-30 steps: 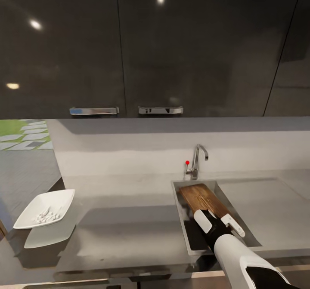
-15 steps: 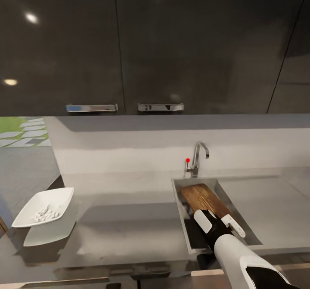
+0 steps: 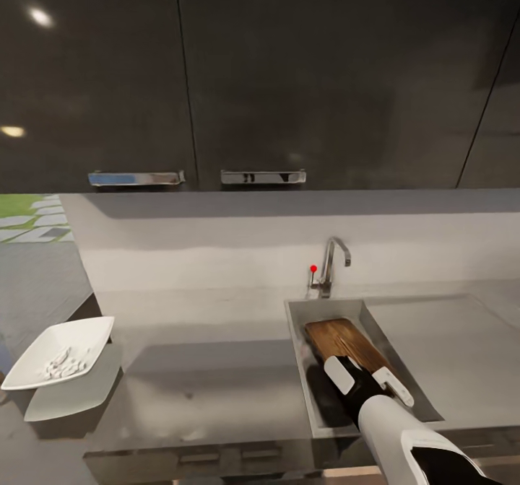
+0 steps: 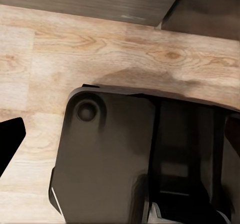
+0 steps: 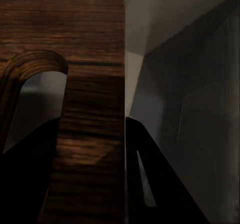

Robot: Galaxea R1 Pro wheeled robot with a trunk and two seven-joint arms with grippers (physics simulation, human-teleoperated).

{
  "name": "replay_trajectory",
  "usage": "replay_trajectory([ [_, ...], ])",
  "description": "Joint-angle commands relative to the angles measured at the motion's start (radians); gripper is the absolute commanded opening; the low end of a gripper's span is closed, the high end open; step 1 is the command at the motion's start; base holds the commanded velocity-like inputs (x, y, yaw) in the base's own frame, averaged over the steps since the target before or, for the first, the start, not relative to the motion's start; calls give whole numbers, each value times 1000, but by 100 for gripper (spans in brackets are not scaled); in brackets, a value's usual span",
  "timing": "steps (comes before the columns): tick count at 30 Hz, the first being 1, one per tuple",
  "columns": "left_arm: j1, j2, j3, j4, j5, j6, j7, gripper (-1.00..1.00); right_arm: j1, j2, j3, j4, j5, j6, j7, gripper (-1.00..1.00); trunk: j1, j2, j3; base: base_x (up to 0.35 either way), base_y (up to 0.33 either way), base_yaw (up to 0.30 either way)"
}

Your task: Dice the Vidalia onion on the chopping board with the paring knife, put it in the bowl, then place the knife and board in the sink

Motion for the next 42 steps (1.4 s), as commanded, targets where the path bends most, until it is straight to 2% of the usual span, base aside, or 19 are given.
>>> replay_trajectory([
  [1, 0, 0, -3, -1, 9, -2, 4, 100, 0, 1, -1, -1, -1, -9, -8, -100, 0, -1, -2, 0, 0, 0],
  [11, 0, 0, -3, -2, 9, -2, 4, 100, 0, 9, 3, 0, 4, -11, -51, -100, 0, -1, -18, 0, 0, 0],
  [35, 0, 0, -3, 0, 9, -2, 4, 100, 0, 4, 3, -4, -2, -11, -49, -100, 0, -1, -53, 1, 0, 0],
  [42, 0, 0, -3, 0, 9, -2, 4, 100, 0, 4, 3, -5, -2, -11, -48, -100, 0, -1, -65, 180, 0, 0],
])
